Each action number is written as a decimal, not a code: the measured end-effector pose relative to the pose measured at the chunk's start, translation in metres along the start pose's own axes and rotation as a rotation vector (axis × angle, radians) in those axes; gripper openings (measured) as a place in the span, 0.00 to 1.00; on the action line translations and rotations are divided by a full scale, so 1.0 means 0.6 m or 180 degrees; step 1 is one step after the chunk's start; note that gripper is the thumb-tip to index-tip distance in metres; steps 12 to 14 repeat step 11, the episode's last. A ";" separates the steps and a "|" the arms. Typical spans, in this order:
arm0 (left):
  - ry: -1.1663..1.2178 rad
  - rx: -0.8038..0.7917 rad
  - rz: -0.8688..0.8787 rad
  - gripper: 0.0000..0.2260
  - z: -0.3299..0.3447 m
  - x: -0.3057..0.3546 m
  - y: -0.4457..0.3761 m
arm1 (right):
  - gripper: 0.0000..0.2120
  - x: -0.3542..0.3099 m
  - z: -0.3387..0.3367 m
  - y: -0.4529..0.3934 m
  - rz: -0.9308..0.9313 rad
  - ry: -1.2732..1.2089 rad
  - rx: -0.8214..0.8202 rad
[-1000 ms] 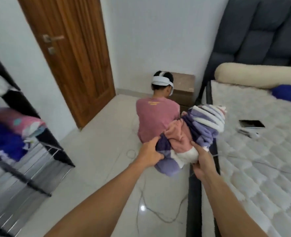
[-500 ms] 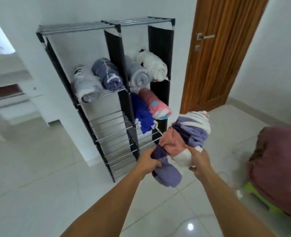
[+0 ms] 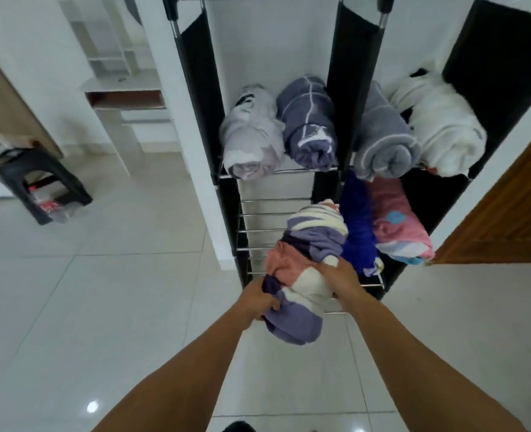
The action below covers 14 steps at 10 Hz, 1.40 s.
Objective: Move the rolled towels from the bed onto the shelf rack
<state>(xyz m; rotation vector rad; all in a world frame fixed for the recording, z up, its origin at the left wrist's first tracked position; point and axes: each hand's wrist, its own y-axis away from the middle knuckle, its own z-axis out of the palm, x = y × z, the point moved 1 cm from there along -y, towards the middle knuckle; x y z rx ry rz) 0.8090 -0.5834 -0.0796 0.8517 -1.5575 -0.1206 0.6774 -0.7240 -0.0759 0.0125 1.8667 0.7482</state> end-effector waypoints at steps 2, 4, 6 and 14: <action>0.0384 0.0058 -0.0099 0.14 -0.033 0.042 -0.093 | 0.22 -0.084 0.042 -0.134 -0.0043 0.0937 -0.0162; 0.0482 0.0098 0.0057 0.16 -0.049 0.059 -0.243 | 0.21 -0.143 0.080 -0.273 -0.0167 0.1404 -0.0042; 0.0874 -0.0059 0.0308 0.23 -0.032 0.069 -0.354 | 0.25 -0.158 0.104 -0.363 -0.0138 0.1581 0.0129; 0.0872 -0.0019 -0.0045 0.22 -0.040 0.066 -0.264 | 0.08 -0.133 0.072 -0.239 -0.0807 0.1430 -0.0095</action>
